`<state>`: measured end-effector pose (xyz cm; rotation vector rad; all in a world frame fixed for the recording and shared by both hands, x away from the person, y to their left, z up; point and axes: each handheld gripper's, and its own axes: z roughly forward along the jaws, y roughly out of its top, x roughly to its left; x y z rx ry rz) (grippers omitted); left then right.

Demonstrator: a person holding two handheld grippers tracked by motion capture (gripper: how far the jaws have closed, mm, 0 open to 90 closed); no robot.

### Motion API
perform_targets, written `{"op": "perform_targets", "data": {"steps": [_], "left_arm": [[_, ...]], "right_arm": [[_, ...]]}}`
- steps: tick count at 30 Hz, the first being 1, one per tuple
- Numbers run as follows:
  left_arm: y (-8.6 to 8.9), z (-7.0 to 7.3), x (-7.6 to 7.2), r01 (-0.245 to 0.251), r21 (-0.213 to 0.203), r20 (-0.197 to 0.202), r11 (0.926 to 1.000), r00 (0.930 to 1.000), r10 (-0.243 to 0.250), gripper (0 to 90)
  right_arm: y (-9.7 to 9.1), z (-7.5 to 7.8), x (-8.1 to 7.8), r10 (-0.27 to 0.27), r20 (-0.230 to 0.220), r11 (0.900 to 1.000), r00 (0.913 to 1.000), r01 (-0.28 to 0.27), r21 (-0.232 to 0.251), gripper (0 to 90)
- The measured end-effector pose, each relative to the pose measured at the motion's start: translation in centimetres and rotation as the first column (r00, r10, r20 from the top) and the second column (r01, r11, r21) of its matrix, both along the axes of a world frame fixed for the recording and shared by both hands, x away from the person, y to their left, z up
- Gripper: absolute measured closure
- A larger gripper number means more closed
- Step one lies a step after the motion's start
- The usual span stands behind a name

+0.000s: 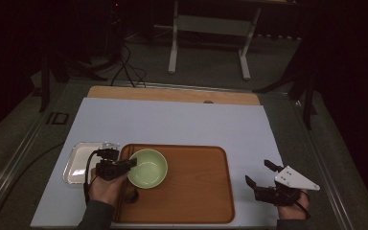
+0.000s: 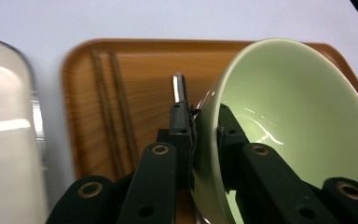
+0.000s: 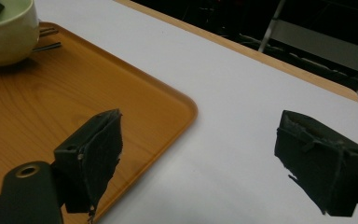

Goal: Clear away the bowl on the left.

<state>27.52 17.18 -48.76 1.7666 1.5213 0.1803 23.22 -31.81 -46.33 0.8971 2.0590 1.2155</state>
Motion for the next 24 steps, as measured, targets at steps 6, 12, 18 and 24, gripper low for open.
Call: {"op": "perform_targets", "data": {"steps": [6,12,18,24], "left_arm": [[-1.4,-0.7,-0.1,0.044,0.006,-0.017,0.999,0.9989,-0.044,81.9],[-2.3,-1.2,-0.2,0.071,0.002,-0.028,0.9975,0.9971,-0.071,81.9],[-2.5,-1.5,-0.2,0.08,-0.022,-0.042,0.9965,0.9958,-0.081,81.9],[-2.5,-1.6,-0.2,0.091,-0.016,-0.053,0.9957,0.9943,-0.092,81.8]], "right_arm": [[0.0,0.0,0.0,0.001,0.0,1.0,1.0,-0.001,0.0,14.4],[0.0,0.0,0.0,0.001,-0.001,1.0,1.0,-0.001,0.002,14.4],[0.0,0.0,0.0,0.001,-0.003,1.0,1.0,-0.001,0.003,14.4],[0.0,0.0,0.0,0.001,-0.002,1.0,1.0,-0.001,0.002,14.3]]}}
